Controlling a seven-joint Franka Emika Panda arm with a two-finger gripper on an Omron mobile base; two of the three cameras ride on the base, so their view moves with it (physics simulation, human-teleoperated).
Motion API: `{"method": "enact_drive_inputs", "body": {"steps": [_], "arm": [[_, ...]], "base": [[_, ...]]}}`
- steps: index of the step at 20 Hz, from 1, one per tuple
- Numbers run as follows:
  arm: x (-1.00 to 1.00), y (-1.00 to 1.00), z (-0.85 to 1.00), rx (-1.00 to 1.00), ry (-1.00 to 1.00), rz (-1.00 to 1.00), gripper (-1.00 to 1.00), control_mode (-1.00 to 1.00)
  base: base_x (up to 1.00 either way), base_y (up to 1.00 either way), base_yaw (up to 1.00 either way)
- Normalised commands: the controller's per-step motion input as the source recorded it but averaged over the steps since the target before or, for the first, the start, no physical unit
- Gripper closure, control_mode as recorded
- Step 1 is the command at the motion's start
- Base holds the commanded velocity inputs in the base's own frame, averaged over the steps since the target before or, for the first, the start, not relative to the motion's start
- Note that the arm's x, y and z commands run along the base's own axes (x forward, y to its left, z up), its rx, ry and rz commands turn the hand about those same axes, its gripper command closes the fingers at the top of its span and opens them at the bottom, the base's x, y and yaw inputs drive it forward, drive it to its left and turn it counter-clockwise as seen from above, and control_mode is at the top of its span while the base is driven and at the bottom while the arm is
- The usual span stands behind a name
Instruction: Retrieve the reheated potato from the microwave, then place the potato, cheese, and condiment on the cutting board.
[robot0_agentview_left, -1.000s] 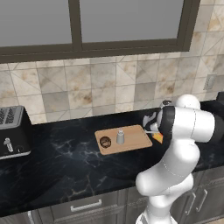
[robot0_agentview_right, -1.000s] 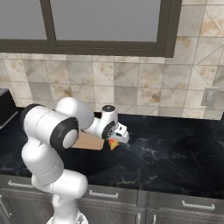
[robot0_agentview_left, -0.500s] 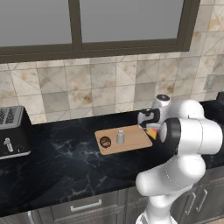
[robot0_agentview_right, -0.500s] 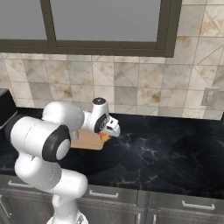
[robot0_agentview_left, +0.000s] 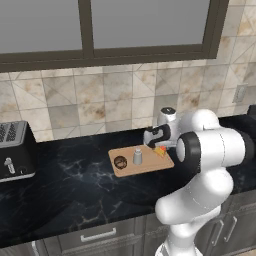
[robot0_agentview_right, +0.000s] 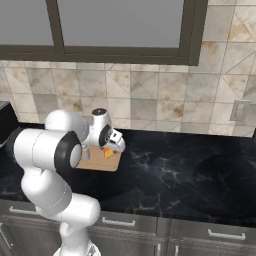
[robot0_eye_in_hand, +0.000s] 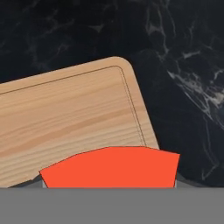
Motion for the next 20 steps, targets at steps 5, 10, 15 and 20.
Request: {"method": "enact_drive_inputs", "body": {"steps": [5, 10, 15, 20], "arm": [[0.14, 0.14, -0.18, -0.02, 0.10, 0.00, 1.00, -1.00], [0.05, 0.16, -0.15, 0.00, 0.09, 0.00, 1.00, -1.00], [0.00, 0.03, -0.13, 0.01, 0.08, 0.00, 1.00, -1.00], [0.00, 0.02, -0.22, 0.02, 0.04, 0.00, 1.00, -1.00]], "base": [[0.00, 0.00, 0.00], [0.00, 0.00, 0.00], [0.00, 0.00, 0.00], [0.00, 0.00, 0.00]]}}
